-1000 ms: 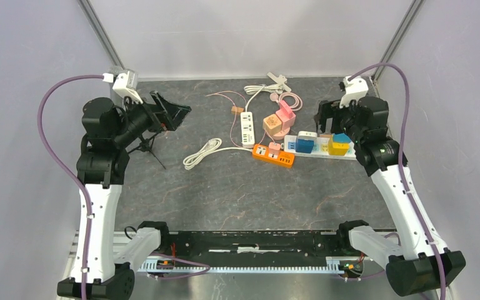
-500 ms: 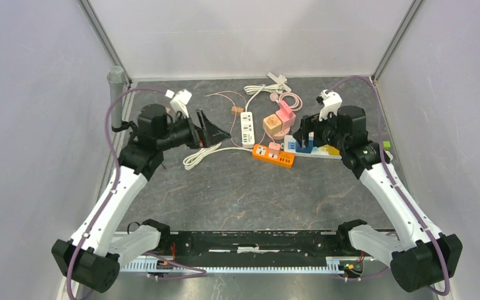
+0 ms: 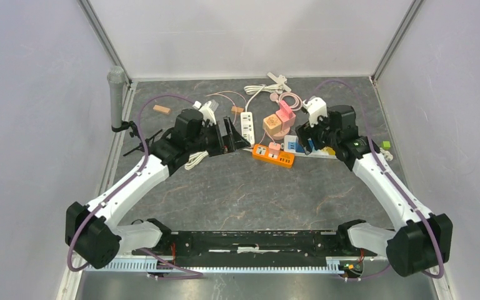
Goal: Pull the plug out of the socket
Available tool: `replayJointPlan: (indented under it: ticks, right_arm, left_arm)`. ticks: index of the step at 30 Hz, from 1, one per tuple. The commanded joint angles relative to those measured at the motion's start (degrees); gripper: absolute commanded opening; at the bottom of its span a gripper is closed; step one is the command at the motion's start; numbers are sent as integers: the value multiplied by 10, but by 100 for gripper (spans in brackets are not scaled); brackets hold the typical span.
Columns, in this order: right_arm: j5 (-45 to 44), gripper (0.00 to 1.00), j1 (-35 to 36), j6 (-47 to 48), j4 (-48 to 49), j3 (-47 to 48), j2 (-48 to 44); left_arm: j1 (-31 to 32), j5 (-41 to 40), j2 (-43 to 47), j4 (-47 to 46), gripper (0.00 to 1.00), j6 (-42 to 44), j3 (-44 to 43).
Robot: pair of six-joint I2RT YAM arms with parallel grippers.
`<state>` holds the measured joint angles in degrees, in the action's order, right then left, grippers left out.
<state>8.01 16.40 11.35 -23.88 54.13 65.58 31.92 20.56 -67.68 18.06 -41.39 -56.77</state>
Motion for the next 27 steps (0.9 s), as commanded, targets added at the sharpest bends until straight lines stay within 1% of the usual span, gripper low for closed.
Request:
replayJointPlan:
  ticks: [1,4,7,10,14,18,19,20,25,27]
  right_arm:
    - [39,83,1,76,-23,39,32]
    - [16,79,1,112,-46,59,62]
    - [-9,71,1,152,-73,88,105]
    - [-14,60,1,177,-90,106,140]
    - [19,53,0,212,-110,126,178]
    - [32,44,-1,246,-141,149,209]
    - [38,43,-2,257,-150,153,216]
    - [41,44,-3,264,-156,156,220]
    - [23,68,-7,264,-147,179,226]
    - [17,75,-9,259,-135,186,223]
  left_arm:
    - [12,-38,-28,-27,100,-43,-19]
    - [17,-40,-50,-28,100,-52,-29]
    - [21,-40,-67,-28,100,-53,-40]
    - [25,-32,-85,-28,100,-53,-55]
    - [35,-19,-112,-28,100,-56,-79]
    - [50,-13,-145,-28,100,-62,-109]
    - [54,-12,-153,-28,100,-63,-115]
    - [58,-11,-161,-28,100,-66,-123]
    - [72,-5,-189,-27,99,-67,-147]
    - [74,-6,-192,-28,98,-69,-149]
